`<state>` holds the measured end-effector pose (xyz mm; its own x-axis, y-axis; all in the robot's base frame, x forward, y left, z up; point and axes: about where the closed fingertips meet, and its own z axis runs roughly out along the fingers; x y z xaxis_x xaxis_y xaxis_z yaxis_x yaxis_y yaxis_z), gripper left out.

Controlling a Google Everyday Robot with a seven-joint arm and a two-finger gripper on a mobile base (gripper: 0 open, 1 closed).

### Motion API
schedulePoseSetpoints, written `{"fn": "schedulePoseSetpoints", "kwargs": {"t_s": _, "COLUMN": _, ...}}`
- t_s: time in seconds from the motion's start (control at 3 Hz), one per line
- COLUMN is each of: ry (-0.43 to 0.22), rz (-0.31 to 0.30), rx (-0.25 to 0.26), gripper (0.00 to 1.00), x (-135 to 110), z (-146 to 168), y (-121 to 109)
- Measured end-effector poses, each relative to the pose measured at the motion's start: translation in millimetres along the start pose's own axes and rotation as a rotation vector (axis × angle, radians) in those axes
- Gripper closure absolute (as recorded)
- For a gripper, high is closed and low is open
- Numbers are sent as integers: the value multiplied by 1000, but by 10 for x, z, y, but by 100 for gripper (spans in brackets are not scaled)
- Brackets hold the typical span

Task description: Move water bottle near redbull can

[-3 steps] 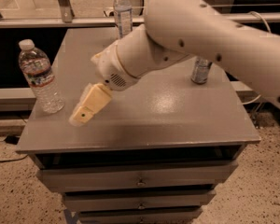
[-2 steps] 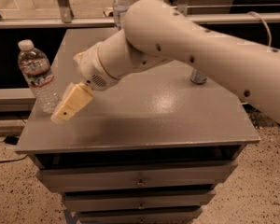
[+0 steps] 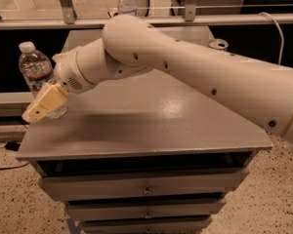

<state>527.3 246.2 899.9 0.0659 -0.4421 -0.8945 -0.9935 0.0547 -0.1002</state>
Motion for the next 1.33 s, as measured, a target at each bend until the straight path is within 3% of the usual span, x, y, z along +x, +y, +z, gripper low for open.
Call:
{"fn": "schedulePoseSetpoints", "kwargs": {"t_s": 0.33, "ry": -42, "rz": 33, "rx": 1, "gripper": 0, "x": -71, "z": 149, "y": -53}}
{"fn": "schedulePoseSetpoints", "kwargs": {"t_s": 0.67, "ry": -69, "rz": 71, "rx": 17, "gripper": 14, "x": -76, "z": 197, "y": -124}}
{"fn": "schedulePoseSetpoints", "kwargs": {"t_s": 1.33, "ry": -88, "rz": 129, "rx": 90, "gripper": 62, "x": 6, "z": -16, "y": -280}}
